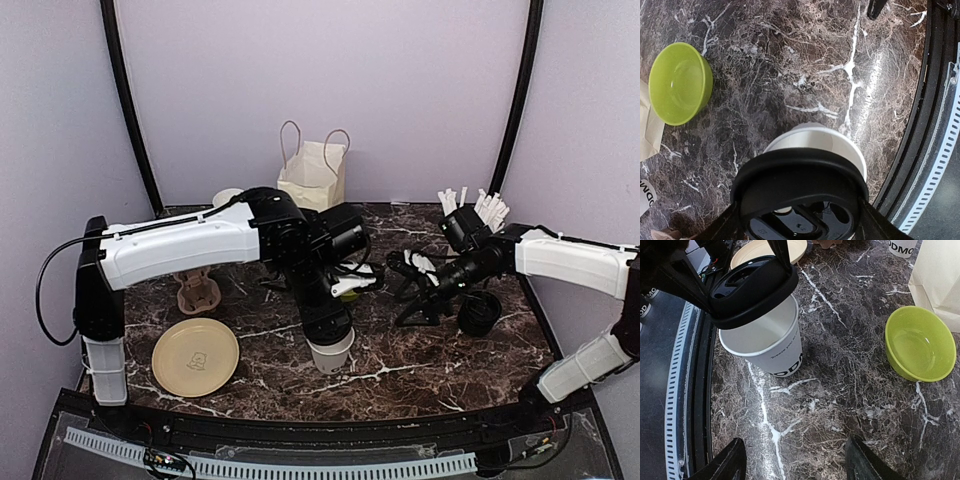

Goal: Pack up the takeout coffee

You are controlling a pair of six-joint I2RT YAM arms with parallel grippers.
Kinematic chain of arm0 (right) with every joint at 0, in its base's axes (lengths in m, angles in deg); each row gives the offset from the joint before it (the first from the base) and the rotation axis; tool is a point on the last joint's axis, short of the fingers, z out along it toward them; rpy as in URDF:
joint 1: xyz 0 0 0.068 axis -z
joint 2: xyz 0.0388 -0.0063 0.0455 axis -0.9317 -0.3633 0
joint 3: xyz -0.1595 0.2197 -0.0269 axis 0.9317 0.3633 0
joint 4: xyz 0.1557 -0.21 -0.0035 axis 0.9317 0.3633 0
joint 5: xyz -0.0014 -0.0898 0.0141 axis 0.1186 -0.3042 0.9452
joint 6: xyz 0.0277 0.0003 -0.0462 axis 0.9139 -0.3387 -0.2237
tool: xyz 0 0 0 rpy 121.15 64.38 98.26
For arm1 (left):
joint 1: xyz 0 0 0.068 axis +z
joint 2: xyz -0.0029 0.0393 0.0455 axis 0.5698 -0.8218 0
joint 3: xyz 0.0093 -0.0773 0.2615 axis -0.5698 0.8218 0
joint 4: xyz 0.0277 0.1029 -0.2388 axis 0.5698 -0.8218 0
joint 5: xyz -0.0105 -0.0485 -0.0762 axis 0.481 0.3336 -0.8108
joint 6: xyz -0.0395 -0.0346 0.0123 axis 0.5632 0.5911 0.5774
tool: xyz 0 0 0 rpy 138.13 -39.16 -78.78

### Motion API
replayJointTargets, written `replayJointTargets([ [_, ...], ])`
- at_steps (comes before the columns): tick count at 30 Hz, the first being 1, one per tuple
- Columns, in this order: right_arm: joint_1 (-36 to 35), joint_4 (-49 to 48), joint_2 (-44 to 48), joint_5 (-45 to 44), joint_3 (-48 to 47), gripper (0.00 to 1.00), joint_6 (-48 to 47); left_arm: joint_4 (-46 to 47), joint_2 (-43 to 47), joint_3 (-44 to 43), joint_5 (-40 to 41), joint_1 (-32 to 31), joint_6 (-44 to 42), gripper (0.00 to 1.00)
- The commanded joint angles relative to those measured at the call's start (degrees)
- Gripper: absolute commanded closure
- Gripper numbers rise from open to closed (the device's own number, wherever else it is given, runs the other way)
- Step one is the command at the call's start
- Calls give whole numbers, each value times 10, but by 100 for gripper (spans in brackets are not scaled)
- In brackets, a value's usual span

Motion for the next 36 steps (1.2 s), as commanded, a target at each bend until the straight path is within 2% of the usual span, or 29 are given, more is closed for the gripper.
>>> replayJointTargets([
  [1,2,-12,-2,13,10,33,2,-23,-11,-20,-13,1,-7,29],
  [15,2,-12,-1,10,14,33,-1,-20,-40,-29,-16,1,-13,28],
  [24,2,-10,-5,12,14,33,-3,-25,-43,-34,-59,1,-14,26],
  [36,2,-9,-7,12,15,33,-3,-32,-39,-45,-49,1,-11,27],
])
